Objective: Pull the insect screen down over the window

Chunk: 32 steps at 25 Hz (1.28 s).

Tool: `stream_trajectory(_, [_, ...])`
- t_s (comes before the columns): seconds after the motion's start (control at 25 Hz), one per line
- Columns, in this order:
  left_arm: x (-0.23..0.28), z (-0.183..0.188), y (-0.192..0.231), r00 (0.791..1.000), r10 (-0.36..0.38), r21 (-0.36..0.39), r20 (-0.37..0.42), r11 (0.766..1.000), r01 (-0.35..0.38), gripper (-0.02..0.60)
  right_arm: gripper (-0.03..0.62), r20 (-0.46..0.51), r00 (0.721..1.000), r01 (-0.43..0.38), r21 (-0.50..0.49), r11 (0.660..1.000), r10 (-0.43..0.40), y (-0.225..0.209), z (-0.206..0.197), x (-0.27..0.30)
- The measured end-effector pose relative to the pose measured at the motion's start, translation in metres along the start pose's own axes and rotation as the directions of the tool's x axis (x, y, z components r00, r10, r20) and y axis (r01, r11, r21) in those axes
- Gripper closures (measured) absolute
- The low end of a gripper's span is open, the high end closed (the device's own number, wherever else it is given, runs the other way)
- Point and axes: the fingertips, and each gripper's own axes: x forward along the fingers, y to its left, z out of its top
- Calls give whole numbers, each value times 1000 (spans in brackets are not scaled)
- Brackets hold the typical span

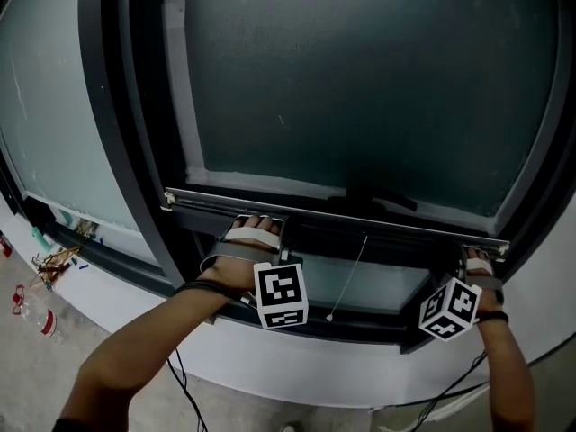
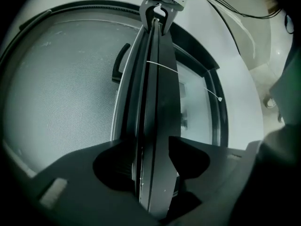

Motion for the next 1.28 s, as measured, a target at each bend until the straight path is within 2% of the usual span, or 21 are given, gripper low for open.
stream_trajectory(0.12, [-1, 0, -4, 1000, 0, -5, 2, 1000, 0, 346, 429, -3, 1000, -8, 18, 1000, 8, 2, 0, -1])
stream_trajectory(0.16, [-2, 0, -7, 1000, -6, -4, 3, 1000, 6, 370, 446, -7, 1000, -15, 22, 1000, 16, 4, -1, -2])
stream_trajectory(0.2, [-2, 0, -10, 1000, -9, 0, 3, 1000, 9, 345, 440, -11, 1000, -22, 22, 1000, 22, 5, -1, -2])
stream_trajectory(0.32, [-3, -1, -9, 1000, -18, 1, -2, 1000, 18, 356, 446, -28, 999, -31, 8, 999, 31, 5, 0, -3])
stream_trajectory(0.72, [7, -1, -11, 1000, 20, 11, -4, 1000, -20, 354, 454, -58, 998, 24, 0, 1000, -24, 7, -2, 5])
stream_trajectory(0.88, [12, -1, -3, 999, 41, 12, -11, 999, -40, 387, 469, -55, 997, 50, 21, 999, -49, 2, -1, 11])
stream_trajectory(0.96, [11, 0, -7, 999, 36, 21, -17, 999, -35, 386, 470, -64, 997, 47, 18, 999, -46, 4, -2, 10])
stream_trajectory(1.08, [8, 0, -13, 999, 30, 16, -19, 999, -29, 353, 474, -68, 996, 54, 25, 998, -52, 6, -2, 7])
stream_trajectory(1.28, [9, 0, -10, 1000, 7, -2, 0, 1000, -7, 351, 466, -65, 996, 59, 40, 997, -56, 6, -1, 8])
